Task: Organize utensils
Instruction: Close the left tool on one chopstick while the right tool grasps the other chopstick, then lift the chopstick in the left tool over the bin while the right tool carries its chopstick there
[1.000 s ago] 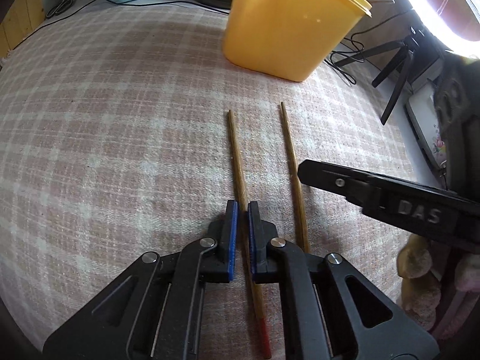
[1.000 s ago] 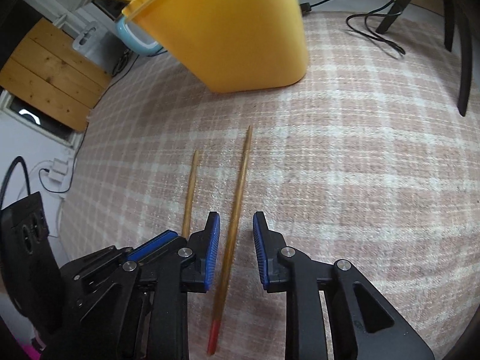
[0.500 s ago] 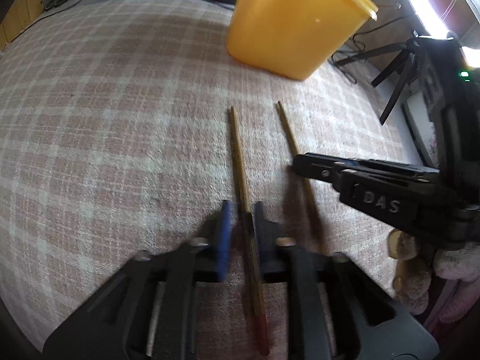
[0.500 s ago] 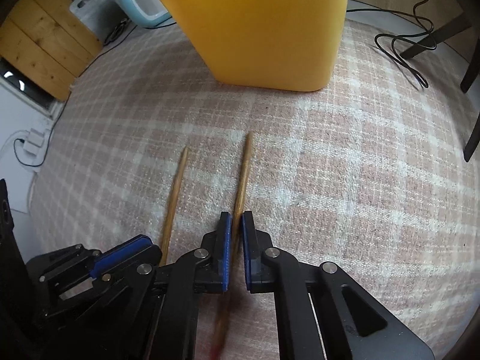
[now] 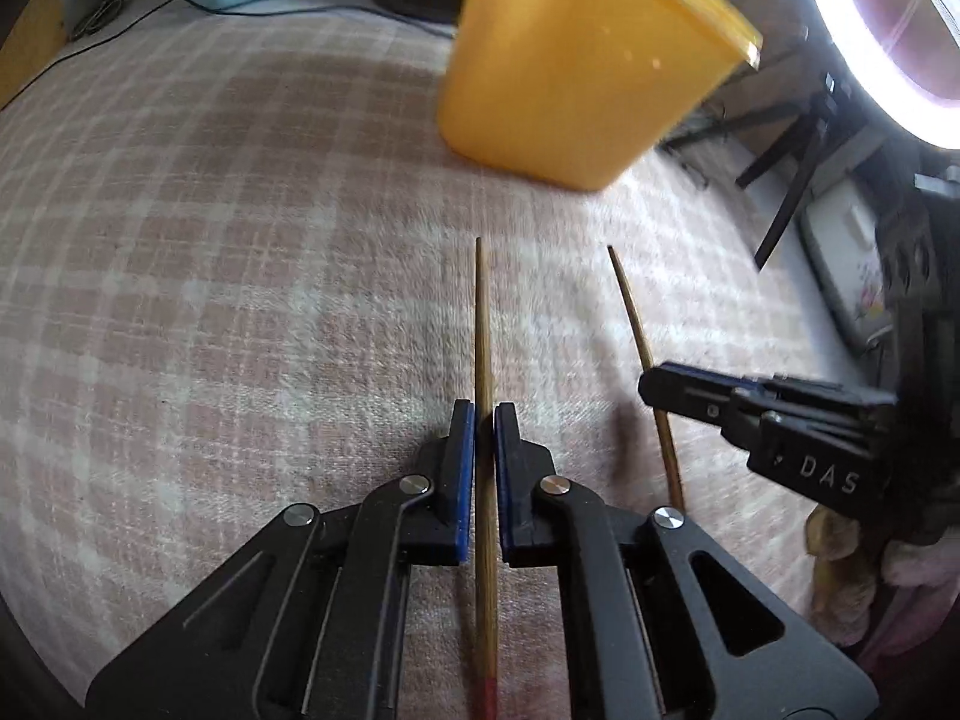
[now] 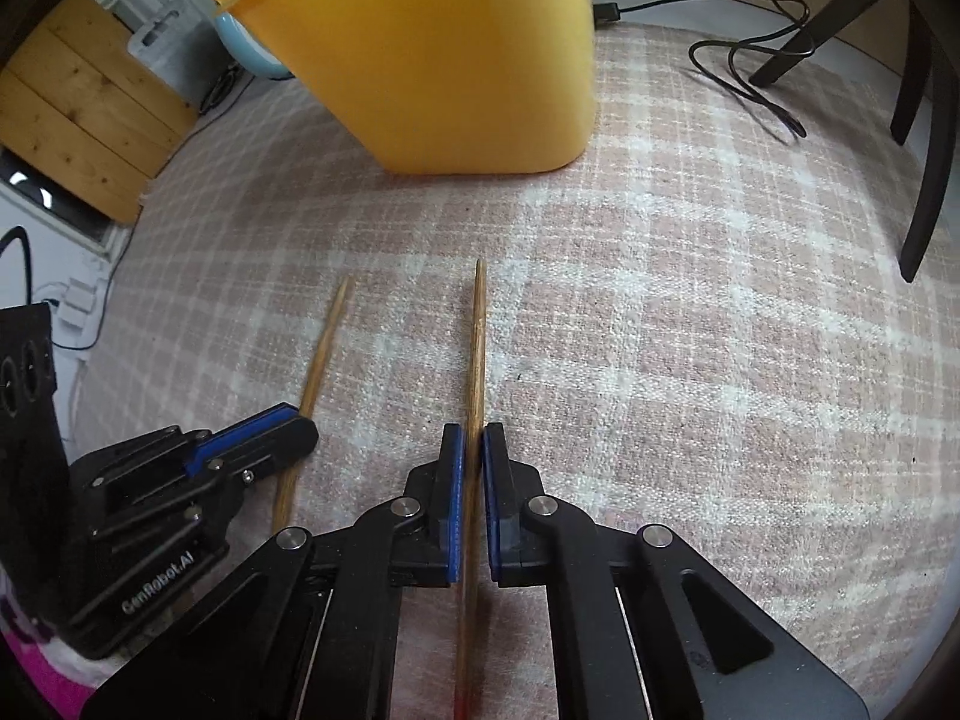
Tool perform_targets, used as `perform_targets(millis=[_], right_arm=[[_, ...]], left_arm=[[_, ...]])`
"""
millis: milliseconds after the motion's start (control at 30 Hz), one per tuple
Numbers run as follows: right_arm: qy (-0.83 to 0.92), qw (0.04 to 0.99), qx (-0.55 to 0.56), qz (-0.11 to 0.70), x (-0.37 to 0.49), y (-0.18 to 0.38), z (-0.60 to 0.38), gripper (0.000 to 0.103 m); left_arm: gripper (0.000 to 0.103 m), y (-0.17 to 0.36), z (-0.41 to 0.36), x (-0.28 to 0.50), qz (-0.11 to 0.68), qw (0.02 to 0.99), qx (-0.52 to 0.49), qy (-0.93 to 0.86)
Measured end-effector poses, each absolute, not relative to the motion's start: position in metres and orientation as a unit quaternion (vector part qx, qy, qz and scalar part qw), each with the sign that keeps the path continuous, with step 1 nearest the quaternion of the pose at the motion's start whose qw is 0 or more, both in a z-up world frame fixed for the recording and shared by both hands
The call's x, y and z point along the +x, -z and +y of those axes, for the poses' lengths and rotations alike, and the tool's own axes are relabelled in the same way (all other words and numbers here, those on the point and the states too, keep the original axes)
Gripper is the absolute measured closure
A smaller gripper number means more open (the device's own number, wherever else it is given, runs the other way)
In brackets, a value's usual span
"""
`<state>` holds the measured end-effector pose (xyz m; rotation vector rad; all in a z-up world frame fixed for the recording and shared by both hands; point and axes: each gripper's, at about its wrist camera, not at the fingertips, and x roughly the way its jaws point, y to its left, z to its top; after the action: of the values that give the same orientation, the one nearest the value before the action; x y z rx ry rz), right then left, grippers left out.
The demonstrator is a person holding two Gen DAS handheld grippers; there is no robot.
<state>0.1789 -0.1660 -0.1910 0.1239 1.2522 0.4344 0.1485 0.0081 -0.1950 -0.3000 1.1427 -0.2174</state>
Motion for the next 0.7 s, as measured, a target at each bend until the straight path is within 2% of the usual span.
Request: perform_targets(millis=[633, 700], right_arm=[[-0.246, 0.856, 0.067, 0.449, 0.125, 0.104, -0.208, 0.099], [-0.243, 0.863, 0.066, 0.439, 0.123, 0.098, -0.19, 0.099]], left_arm=[[0.099, 0.107, 0.017, 0.117, 0.438, 0.876, -0.147, 0.14], [0.099, 0.1, 0.016, 0.119, 0.429, 0.88, -0.143, 0.143]])
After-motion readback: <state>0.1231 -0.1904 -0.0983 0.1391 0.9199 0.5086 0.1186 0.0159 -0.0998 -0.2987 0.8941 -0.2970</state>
